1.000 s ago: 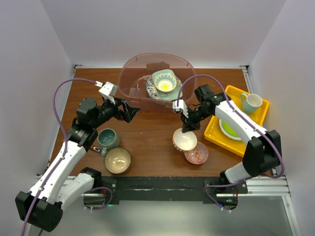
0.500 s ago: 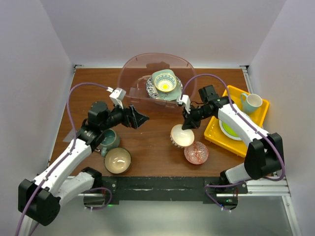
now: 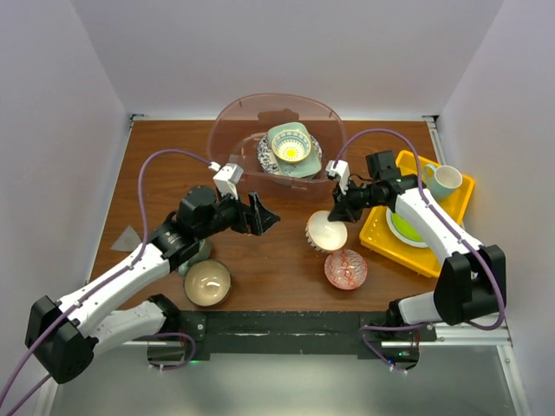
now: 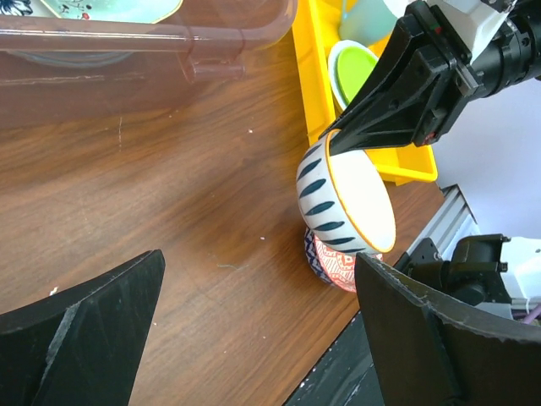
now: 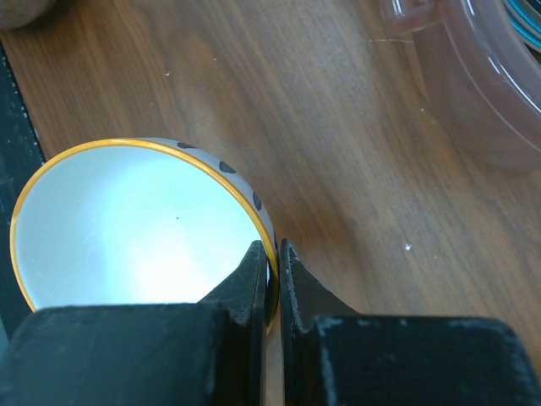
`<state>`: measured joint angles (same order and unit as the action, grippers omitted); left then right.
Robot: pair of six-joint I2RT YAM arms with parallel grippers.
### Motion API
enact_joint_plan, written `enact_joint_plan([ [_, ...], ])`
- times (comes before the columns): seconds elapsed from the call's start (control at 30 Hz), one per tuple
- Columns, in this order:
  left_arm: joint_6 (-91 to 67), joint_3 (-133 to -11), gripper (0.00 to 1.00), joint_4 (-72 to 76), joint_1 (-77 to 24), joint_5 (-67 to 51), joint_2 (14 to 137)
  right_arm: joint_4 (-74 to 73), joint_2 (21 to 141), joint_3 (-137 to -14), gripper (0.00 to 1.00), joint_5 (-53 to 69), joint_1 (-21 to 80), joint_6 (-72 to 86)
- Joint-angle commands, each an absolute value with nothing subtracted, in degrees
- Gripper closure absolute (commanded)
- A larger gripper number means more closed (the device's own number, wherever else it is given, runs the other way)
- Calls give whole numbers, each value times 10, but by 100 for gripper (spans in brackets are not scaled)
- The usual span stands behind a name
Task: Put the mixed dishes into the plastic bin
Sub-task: Pick up the bowl from the center of the board.
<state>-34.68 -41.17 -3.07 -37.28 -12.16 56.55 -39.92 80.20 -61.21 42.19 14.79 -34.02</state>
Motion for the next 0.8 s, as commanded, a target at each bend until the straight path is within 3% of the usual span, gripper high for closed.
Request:
enact_joint_plan([
  [0.0,-382,-453,0,-34,-400,-55,576,-366,780,-600,100,449,140,-329],
  [0.77,-487,-494,0,-85,-503,119,623,-344,787,-592,100,432,129,-315],
])
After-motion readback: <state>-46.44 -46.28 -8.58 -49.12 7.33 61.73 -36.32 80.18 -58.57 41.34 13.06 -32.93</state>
